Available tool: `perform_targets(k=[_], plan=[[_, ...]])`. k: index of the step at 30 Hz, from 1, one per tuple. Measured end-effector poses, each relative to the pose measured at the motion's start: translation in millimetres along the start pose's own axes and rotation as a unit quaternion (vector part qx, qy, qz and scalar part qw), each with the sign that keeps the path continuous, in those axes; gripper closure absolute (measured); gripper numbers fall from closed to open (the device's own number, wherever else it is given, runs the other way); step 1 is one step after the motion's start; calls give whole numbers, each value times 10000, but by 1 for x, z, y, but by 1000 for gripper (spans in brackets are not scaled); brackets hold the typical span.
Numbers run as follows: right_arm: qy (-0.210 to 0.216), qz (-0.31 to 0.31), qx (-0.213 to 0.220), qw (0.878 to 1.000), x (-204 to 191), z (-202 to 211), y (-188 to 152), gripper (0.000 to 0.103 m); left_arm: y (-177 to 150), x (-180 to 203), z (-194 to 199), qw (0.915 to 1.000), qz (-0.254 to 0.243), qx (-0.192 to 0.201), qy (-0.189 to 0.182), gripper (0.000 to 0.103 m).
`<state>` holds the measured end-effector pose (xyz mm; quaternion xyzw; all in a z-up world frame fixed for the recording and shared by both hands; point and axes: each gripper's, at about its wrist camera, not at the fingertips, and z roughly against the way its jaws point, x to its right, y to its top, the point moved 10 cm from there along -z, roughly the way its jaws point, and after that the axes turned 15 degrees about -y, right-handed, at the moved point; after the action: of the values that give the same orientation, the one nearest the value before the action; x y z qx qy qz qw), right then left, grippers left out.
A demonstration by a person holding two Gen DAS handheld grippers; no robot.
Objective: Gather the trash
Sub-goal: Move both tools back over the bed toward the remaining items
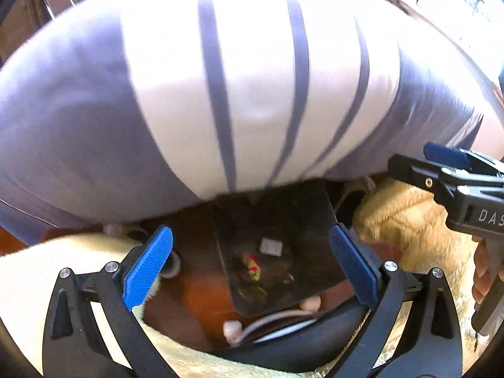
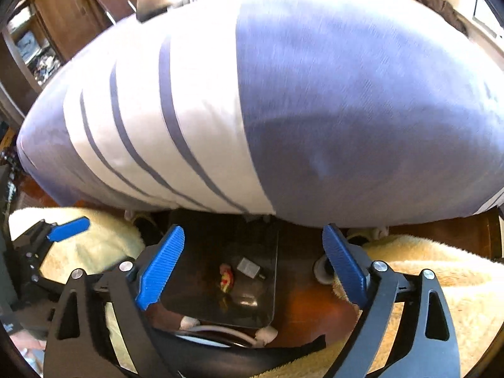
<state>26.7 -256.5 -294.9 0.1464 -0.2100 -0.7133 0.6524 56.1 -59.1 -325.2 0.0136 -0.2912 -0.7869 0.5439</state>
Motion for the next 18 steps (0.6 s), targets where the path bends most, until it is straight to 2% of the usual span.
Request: perform_targets(k=[10, 18], plan=[[-108, -239, 831, 9962, 25, 52, 55, 5, 50, -8, 64, 9965, -269, 719, 320, 8], [-266, -343, 1249, 9912, 35, 65, 112, 5, 96, -28, 78, 9931, -338, 997, 526, 8]])
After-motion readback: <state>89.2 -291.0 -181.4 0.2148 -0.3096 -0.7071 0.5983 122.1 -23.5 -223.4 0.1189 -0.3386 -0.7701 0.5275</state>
